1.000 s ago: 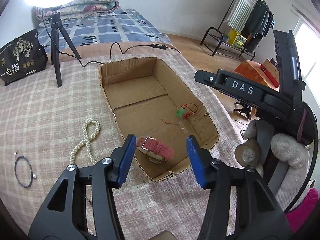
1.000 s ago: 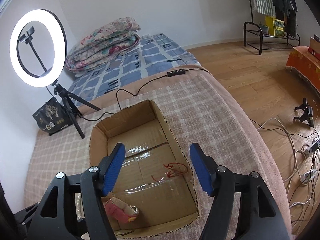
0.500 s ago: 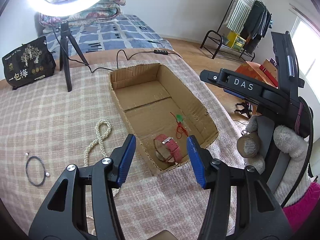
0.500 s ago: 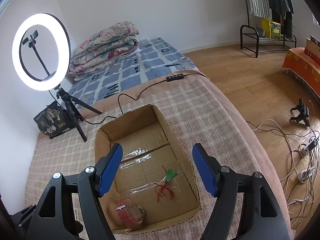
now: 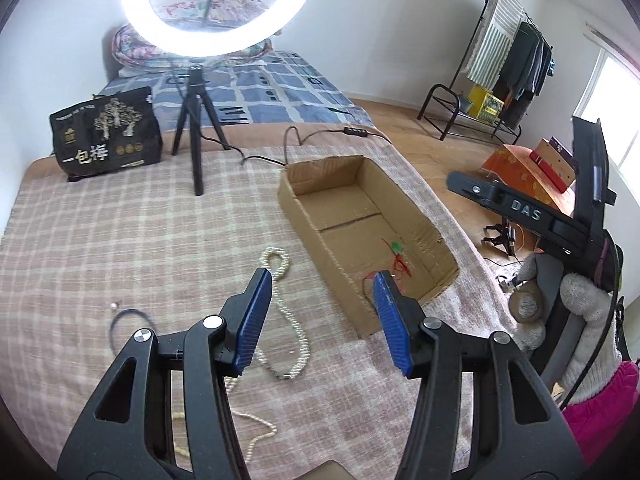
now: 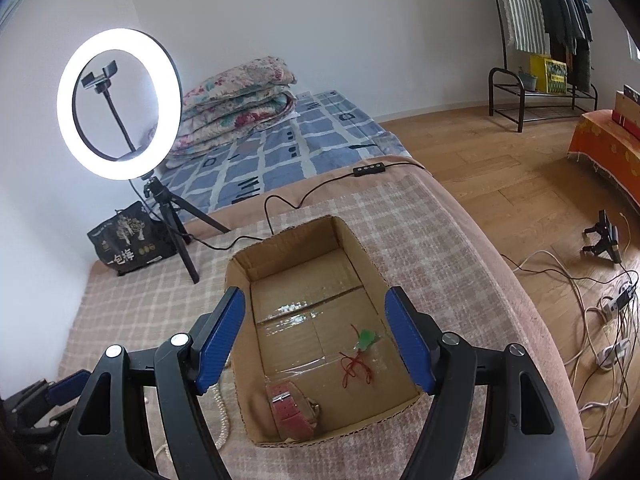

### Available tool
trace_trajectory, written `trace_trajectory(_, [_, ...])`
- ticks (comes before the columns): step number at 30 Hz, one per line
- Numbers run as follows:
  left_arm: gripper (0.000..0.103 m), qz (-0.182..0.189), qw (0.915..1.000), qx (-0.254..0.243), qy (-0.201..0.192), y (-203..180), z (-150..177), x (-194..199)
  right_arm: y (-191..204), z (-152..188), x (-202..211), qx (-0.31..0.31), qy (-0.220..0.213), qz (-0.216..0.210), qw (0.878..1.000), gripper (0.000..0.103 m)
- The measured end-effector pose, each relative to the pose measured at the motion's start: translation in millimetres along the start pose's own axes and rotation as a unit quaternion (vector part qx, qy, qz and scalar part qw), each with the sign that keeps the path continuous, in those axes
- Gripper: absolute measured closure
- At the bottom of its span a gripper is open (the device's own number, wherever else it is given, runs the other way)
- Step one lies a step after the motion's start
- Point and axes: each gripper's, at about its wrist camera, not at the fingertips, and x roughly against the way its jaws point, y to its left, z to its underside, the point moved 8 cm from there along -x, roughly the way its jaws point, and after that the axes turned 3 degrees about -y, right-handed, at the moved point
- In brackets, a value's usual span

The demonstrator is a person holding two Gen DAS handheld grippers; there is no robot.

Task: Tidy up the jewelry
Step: 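Withdraw both open tools from the box back toward the remaining jewelry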

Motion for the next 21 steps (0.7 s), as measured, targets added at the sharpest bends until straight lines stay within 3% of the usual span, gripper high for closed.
trace_trajectory(10, [0.049, -0.035, 0.9982, 0.038, -0.031, 95, -16, 41, 47, 16, 28, 0.060, -0.034, -0.030, 0.997, 0.031])
trace_trajectory(16, [0.049, -0.071, 0.9939, 0.073, -0.043, 159, -24, 66, 92, 48, 30, 0.105, 0.001, -0.073, 0.992, 0.031])
trace_trajectory(21, [0.050, -0.097, 0.9917, 0.082, -0.022, 195, -9, 67, 129, 85, 28, 0.159, 0.040, -0.103, 0.981, 0.031])
